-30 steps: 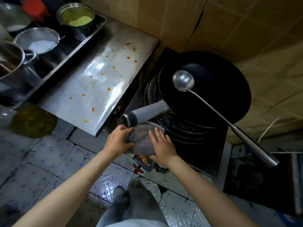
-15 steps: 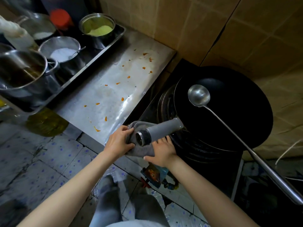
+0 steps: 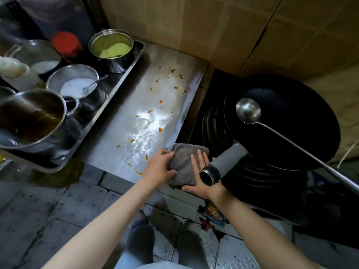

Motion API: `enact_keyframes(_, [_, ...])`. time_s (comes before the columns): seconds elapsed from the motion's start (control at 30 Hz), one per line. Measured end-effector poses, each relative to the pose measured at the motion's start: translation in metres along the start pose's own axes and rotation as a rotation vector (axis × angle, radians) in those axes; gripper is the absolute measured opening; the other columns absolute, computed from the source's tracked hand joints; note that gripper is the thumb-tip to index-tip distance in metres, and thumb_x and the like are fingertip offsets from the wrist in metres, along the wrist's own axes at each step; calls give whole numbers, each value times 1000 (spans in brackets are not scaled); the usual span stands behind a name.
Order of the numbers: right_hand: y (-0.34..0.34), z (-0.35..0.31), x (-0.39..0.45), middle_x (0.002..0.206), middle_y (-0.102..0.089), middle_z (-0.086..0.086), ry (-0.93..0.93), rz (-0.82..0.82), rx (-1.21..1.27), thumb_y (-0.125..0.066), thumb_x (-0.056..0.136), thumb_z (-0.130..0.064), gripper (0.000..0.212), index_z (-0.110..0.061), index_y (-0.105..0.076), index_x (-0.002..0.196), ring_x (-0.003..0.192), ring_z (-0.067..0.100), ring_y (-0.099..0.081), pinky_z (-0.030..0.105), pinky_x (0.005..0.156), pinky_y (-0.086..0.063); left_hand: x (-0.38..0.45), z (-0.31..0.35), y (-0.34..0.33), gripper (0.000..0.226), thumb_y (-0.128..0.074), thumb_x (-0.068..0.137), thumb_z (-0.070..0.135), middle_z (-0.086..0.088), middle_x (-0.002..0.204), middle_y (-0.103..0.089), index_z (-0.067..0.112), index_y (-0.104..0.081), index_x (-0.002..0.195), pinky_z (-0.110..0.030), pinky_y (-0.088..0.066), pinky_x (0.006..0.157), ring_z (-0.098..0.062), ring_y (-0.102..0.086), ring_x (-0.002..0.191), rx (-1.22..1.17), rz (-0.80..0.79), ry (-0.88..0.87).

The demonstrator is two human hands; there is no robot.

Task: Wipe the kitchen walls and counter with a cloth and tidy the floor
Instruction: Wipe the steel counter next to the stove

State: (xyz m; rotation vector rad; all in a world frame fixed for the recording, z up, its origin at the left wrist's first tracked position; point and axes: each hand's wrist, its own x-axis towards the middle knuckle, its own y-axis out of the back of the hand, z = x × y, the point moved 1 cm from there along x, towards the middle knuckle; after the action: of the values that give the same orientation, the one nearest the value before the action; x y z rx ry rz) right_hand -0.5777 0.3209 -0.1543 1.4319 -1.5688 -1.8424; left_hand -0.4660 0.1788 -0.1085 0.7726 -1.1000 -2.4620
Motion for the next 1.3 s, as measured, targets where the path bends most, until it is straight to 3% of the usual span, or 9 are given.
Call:
enact_keyframes(0.2, [8,-29,16,155,25,7,-64,22,13,-40,77,-77,108,-20,17,148,143,23,22,47,111,17,12,-23,27,55,-72,74,22,-3,125,-50,19,-56,127,-31,-41,87,-25,-52,112,-18,30,-57])
enact_keyframes(0.53, [14,-71,23,153,29,5,-132,-14,135,-27,86,-71,95,-17,22,146,142,20,25,48,115,11,14,-63,44,66,-73,74,24,1,129,-49,25,-49,135,-27,-39,89,-19,-49,116,-45,60,-85])
enact_keyframes(0.77, [17,-101,27,155,25,-2,-65,27,120,-30,90,-64,85,-25,18,147,143,20,21,46,114,10,3,-103,61,68,-75,75,25,3,131,-49,23,-48,136,-30,-41,90,-20,-55,106,-23,63,-85])
enact_keyframes(0.97, [26,-110,31,157,18,-3,-23,85,78,-32,92,-59,80,-24,11,150,145,18,15,43,115,7,-5,-131,67,67,-76,74,27,-2,134,-46,24,-49,136,-36,-44,92,-25,-53,113,-1,63,-61])
enact_keyframes(1.03, [27,-110,32,157,17,-2,-18,91,55,-34,91,-59,82,-23,11,150,145,18,15,42,116,6,-5,-135,67,68,-74,75,33,-7,141,-40,24,-48,136,-42,-43,97,-29,-48,120,135,109,-119])
enact_keyframes(1.13, [25,-110,33,157,18,-1,-15,70,26,-36,89,-62,87,-23,13,149,145,18,15,41,116,5,-4,-125,61,72,-60,81,48,-10,153,-27,22,-35,144,-50,-32,104,-33,-35,133,425,105,-294])
enact_keyframes(1.2, [23,-109,33,157,19,-1,-14,59,19,-36,89,-62,87,-24,14,149,145,18,14,41,116,5,-2,-121,52,77,-27,87,60,-1,159,-2,20,-8,151,-50,-12,114,-27,-8,145,512,-37,-308])
enact_keyframes(1.27, [23,-110,33,157,18,-1,-5,52,10,-36,88,-63,87,-25,14,149,146,18,12,41,116,5,1,-124,45,89,4,73,65,5,154,16,20,9,149,-48,4,115,-25,11,145,572,-139,-287])
enact_keyframes(1.3, [23,-110,33,157,18,-1,-2,49,3,-36,88,-63,87,-25,13,149,146,19,12,41,116,5,2,-126,43,92,9,68,65,5,153,20,20,12,149,-47,7,115,-25,15,144,594,-158,-284])
